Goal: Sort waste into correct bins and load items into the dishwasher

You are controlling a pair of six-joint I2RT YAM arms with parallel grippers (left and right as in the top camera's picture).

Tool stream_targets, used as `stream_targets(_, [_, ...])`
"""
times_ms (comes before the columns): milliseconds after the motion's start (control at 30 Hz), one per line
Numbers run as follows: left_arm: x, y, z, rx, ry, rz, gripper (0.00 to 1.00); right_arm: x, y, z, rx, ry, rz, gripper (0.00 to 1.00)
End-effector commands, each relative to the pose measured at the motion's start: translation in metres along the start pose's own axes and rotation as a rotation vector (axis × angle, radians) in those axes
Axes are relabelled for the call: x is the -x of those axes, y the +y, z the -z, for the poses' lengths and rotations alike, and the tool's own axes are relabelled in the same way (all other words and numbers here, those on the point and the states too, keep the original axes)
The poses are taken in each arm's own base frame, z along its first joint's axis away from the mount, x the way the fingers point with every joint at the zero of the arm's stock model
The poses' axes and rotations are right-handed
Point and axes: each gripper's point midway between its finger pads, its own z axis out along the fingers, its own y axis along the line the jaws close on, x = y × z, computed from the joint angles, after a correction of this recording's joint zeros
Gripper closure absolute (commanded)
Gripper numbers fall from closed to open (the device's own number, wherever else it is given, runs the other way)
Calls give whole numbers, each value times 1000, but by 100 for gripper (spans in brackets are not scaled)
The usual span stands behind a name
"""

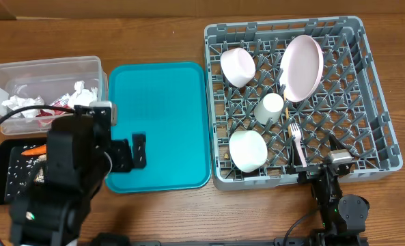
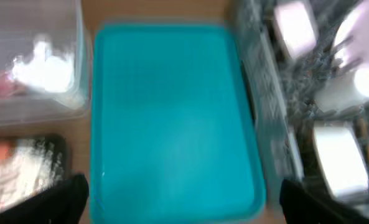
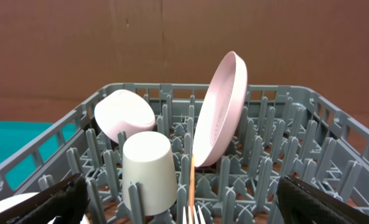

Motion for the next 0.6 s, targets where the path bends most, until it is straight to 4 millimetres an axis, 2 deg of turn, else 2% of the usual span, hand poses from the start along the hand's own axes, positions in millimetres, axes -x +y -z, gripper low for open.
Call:
stream_targets(0, [1, 1, -11, -24, -157, -1, 0, -1, -2, 0, -13, -6, -5, 0])
stream_targets(133, [14, -1, -21, -72, -378, -5, 0, -1, -2, 0, -13, -6, -6, 0])
stream_targets(233, [14, -1, -26, -97, -498, -8, 0, -1, -2, 0, -13, -6, -5, 0])
stream_targets(333, [9, 2, -31, -111, -578, -6, 0, -1, -2, 0, -13, -6, -5, 0])
stream_targets(567, [-24, 21, -53, -115, -678, 62, 0, -1, -2, 0, -13, -6, -6, 0])
